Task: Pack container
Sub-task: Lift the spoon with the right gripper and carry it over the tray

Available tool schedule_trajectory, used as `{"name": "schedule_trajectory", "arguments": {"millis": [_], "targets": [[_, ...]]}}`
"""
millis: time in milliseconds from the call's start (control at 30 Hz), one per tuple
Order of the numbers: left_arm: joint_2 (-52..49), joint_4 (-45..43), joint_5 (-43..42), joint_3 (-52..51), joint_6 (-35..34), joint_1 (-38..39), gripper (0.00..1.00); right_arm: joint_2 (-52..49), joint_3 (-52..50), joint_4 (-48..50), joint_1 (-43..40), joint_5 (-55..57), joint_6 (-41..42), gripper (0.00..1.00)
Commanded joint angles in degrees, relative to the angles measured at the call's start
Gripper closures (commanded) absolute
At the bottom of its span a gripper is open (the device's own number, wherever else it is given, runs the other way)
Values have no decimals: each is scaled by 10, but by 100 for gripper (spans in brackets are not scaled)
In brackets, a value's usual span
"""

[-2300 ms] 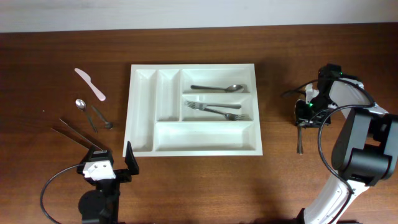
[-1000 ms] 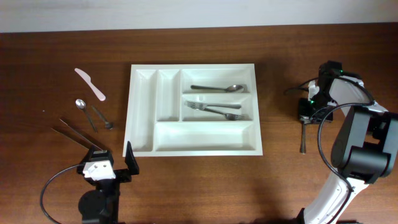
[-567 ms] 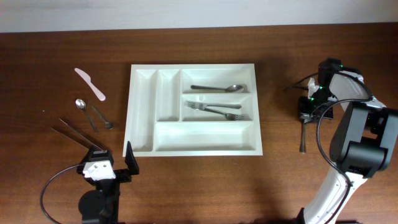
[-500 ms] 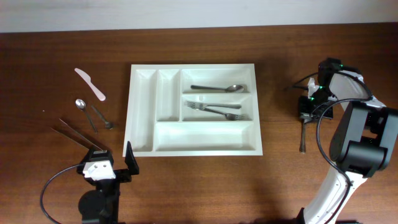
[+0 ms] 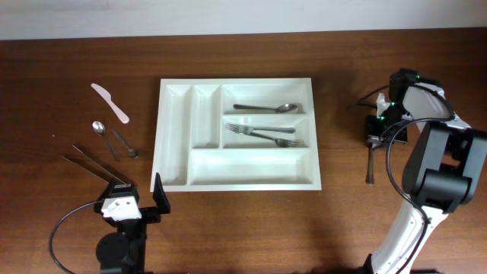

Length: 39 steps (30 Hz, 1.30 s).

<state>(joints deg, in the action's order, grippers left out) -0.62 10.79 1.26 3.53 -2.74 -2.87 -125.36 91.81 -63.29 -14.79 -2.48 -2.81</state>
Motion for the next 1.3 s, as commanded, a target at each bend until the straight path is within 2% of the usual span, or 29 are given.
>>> {"name": "schedule_trajectory", "arguments": {"millis": [0, 267, 433, 600, 833, 1000, 1267], "targets": [[3, -3, -5, -4, 7, -3, 1, -17, 51, -17, 3, -7, -3, 96], [3, -3, -5, -4, 7, -3, 1, -17, 128, -59, 3, -7, -4, 96], [3, -3, -5, -4, 7, -3, 1, -17, 139, -68, 12, -17, -23, 96], [3, -3, -5, -4, 7, -3, 1, -17, 166, -71, 47, -18, -28, 96], [3, -3, -5, -4, 7, -3, 1, -17, 265, -99, 101, -21, -32, 96], [3, -3, -5, -4, 7, -3, 1, -17, 330, -113, 145, -47, -85, 96], [3, -3, -5, -4, 7, -3, 1, -17, 339, -93, 254, -33, -261, 96]]}}
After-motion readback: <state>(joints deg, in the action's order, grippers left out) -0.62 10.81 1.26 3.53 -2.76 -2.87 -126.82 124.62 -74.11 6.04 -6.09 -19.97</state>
